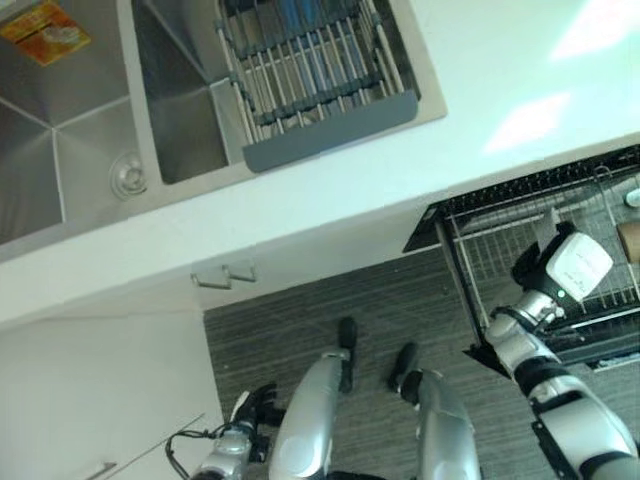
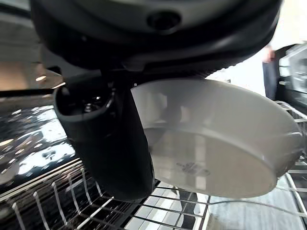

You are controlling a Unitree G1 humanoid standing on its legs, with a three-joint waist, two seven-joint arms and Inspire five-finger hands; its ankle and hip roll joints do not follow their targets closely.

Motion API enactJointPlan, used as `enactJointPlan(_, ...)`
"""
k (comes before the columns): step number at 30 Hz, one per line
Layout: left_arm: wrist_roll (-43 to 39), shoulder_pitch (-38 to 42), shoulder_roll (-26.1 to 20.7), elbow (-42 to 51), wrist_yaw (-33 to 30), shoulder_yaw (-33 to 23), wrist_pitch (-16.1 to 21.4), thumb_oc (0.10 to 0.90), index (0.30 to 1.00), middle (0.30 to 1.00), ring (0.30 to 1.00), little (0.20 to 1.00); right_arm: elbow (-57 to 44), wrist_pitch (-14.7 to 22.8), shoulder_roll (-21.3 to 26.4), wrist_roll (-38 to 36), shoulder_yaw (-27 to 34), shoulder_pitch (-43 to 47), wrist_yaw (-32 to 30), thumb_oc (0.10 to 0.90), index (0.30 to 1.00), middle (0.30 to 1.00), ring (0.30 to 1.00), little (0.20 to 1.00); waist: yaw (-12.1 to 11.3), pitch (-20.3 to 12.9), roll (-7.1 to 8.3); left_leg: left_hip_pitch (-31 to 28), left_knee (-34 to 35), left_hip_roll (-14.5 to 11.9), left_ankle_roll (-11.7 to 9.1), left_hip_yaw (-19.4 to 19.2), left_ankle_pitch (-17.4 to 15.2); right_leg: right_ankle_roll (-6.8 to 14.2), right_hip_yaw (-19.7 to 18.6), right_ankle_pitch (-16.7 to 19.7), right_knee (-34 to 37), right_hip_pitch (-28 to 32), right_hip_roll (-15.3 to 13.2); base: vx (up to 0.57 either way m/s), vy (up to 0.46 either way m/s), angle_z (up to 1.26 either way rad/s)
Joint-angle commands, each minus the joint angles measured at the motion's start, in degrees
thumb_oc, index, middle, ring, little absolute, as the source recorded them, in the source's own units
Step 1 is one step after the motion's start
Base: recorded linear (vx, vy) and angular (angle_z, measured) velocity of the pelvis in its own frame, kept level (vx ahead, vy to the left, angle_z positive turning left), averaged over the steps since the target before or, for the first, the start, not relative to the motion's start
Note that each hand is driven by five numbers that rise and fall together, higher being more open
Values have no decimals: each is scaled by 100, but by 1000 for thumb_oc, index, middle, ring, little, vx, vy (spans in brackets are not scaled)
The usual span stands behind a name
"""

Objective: Place the dishes in the dishwasher.

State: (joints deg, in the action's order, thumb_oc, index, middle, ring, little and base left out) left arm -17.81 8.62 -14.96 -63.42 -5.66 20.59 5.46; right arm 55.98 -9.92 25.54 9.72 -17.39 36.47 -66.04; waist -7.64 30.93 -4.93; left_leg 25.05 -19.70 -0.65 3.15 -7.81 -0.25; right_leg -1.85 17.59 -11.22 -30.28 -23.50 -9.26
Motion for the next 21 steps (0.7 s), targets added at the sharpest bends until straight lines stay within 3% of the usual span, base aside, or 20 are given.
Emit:
enactJointPlan(1,-289,-300,8,-51,-231,118,59,800,900,900,900,900,345,87,287,-583,251,28,-686,400,300,300,300,300,18,-114,-212,-190,251,169,-29,468,-726,124,-47,-492,-117,156,195,42,17,-1)
enactJointPlan(2,-320,-245,23,-61,-248,170,26,800,900,900,900,900,476,203,218,-694,236,115,-479,800,900,900,900,900,12,-114,-237,-183,251,183,-30,461,-718,117,-45,-496,-145,132,174,54,5,-2)
enactJointPlan(3,-316,-222,30,-34,-279,214,-22,800,900,900,900,900,588,276,144,-979,241,180,123,800,900,900,900,900,-4,-114,-252,-180,251,199,-31,466,-714,108,-33,-506,-173,115,151,52,-11,-6)
enactJointPlan(4,-268,-224,20,64,-302,206,-117,800,900,900,900,900,671,935,57,-1279,196,187,1537,800,900,900,900,900,-24,-114,-260,-163,251,198,-35,461,-706,90,-27,-504,-186,93,139,68,-59,-4)
enactJointPlan(5,-179,-212,-119,290,-265,150,-361,800,900,900,900,900,678,1179,-21,-1537,57,297,3614,800,900,900,900,900,-66,-114,-225,-153,251,217,-47,481,-687,85,-34,-519,-246,48,109,59,-74,2)
enactJointPlan(8,112,-324,-394,693,-66,-118,-615,800,900,900,900,900,518,1380,194,-1534,-381,352,5205,800,900,900,900,900,-144,-114,-161,-133,251,202,25,464,-669,71,-2,-532,-370,-30,70,43,-74,11)
enactJointPlan(13,226,-326,-522,771,15,-211,-634,800,900,900,900,900,276,1375,169,-1903,-554,470,6113,800,900,900,900,900,-175,-114,-131,-150,251,196,78,466,-679,79,-12,-535,-407,-42,92,26,-24,-8)
enactJointPlan(17,328,-366,-546,858,35,-300,-695,800,900,900,900,900,-179,1533,177,-2795,-459,529,5770,800,900,900,900,900,-159,-114,-121,-186,251,187,111,459,-687,73,-56,-535,-435,-37,128,25,-12,3)
enactJointPlan(21,286,-447,-496,820,35,-337,-643,800,900,900,900,900,-648,1490,97,-3291,-50,475,5957,800,900,900,900,900,-84,-114,-103,-240,251,178,103,429,-718,84,-140,-559,-428,-9,182,4,3,-1)
